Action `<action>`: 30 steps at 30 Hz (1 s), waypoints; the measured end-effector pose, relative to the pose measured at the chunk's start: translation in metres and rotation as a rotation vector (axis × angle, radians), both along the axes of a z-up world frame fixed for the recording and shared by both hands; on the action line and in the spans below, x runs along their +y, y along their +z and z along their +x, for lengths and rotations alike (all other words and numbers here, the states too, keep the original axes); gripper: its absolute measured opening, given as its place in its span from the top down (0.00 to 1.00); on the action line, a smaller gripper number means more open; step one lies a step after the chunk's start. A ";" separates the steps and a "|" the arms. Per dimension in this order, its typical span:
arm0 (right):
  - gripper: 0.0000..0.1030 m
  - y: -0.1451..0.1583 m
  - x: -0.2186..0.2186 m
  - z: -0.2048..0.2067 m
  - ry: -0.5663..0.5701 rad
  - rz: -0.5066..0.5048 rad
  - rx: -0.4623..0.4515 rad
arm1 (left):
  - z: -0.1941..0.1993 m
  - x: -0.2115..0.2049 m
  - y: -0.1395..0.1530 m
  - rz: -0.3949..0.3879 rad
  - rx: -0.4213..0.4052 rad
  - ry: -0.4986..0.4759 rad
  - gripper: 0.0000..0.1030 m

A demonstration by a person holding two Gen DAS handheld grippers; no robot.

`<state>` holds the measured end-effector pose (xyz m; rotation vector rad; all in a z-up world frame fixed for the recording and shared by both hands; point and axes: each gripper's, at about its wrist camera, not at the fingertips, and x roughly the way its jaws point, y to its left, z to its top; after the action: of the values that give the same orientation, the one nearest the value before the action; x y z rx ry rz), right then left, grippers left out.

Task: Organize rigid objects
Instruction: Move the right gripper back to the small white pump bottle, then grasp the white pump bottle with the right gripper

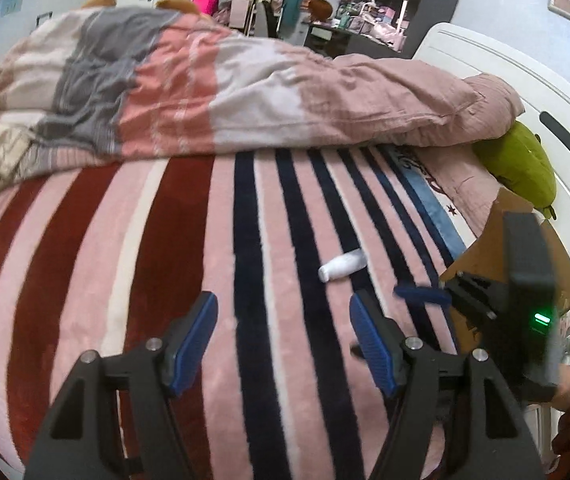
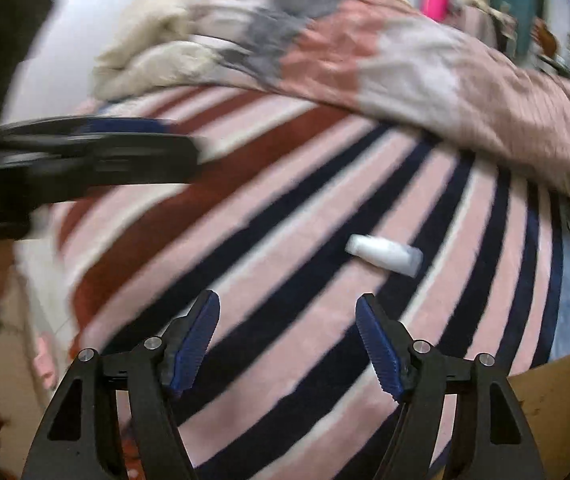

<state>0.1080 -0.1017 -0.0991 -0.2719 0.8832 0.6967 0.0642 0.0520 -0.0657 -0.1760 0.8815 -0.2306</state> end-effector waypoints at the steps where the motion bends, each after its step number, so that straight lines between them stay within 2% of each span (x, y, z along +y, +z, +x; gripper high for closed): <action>1: 0.26 -0.010 0.000 0.007 -0.046 -0.024 -0.018 | 0.000 0.003 -0.005 -0.008 0.007 0.002 0.37; 5: 0.24 -0.034 -0.004 0.033 -0.143 -0.064 -0.065 | -0.001 0.010 -0.019 -0.001 0.027 0.012 0.37; 8: 0.22 -0.043 -0.008 0.050 -0.194 -0.039 -0.067 | 0.000 0.014 -0.027 -0.014 0.040 0.013 0.37; 15: 0.22 -0.061 0.000 0.068 -0.223 -0.033 -0.049 | 0.000 0.020 -0.036 0.013 0.054 0.046 0.37; 20: 0.22 -0.059 0.000 0.073 -0.255 -0.004 -0.047 | -0.001 0.022 -0.037 0.011 0.063 0.060 0.37; 21: 0.23 -0.059 0.001 0.075 -0.259 -0.001 -0.049 | -0.002 0.022 -0.036 0.019 0.063 0.062 0.37; 23: 0.43 -0.058 0.002 0.076 -0.272 -0.005 -0.058 | -0.003 0.021 -0.035 0.023 0.063 0.062 0.37; 30: 0.43 -0.044 -0.003 0.063 -0.241 0.047 -0.063 | -0.009 0.014 -0.021 0.030 0.047 0.054 0.37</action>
<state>0.1711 -0.1048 -0.1428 -0.1414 0.8225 0.4821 0.0551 0.0658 -0.0863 -0.1775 0.9249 -0.1631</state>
